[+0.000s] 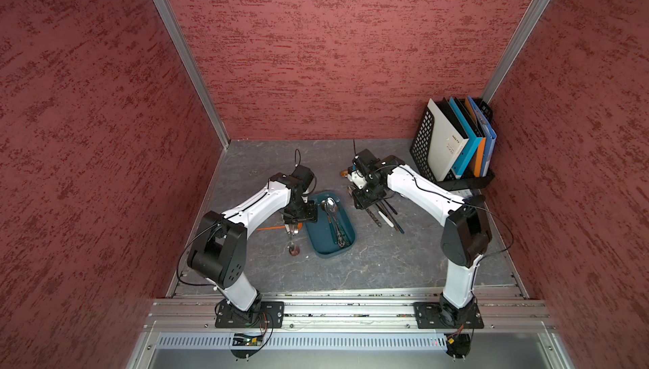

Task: Put the spoon into the storage box
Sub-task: Adjust the storage box at the center of the board, then pick up the spoon from the center of the board.

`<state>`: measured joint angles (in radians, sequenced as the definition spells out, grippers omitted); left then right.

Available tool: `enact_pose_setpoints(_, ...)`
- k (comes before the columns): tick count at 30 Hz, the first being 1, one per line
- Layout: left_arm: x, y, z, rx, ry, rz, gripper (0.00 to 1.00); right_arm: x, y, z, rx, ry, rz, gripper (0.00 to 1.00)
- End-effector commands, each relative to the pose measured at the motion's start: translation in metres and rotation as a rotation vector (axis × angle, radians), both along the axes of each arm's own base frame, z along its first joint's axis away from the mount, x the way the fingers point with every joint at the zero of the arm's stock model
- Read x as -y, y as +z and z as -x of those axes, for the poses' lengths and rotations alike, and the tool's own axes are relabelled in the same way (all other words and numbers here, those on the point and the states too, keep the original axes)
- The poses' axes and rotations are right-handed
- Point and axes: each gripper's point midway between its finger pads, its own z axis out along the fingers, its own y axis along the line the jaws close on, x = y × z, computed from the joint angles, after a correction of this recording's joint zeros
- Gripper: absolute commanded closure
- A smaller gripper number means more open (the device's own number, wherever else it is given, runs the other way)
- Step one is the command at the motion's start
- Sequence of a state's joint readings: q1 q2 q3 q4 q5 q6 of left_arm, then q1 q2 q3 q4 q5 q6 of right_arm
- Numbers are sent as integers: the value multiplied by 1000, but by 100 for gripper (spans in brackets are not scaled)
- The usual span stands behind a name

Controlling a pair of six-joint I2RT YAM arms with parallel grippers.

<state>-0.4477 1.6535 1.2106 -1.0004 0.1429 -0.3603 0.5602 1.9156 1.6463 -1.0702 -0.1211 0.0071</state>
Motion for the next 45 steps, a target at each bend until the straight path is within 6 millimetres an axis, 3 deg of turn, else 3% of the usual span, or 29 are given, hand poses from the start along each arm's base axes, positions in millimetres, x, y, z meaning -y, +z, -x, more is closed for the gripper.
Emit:
enact_pose_setpoints(1, 1, -1, -2, -4, 8, -33, 29, 5, -16, -10, 11, 54, -17, 50)
enact_pose_setpoints(7, 4, -9, 1, -23, 4, -51, 30, 18, -47, -14, -12, 58, 20, 49)
enact_pose_setpoints(13, 8, -11, -1, -23, -20, -68, 34, 17, -67, -16, -27, 52, 18, 50)
enact_pose_setpoints(32, 7, -16, -5, -19, -56, -92, 42, 29, -99, -23, -33, 27, 95, 55)
enact_pose_setpoints(45, 15, -18, -17, -11, -81, -82, 48, 34, -116, -12, -78, 30, 119, 84)
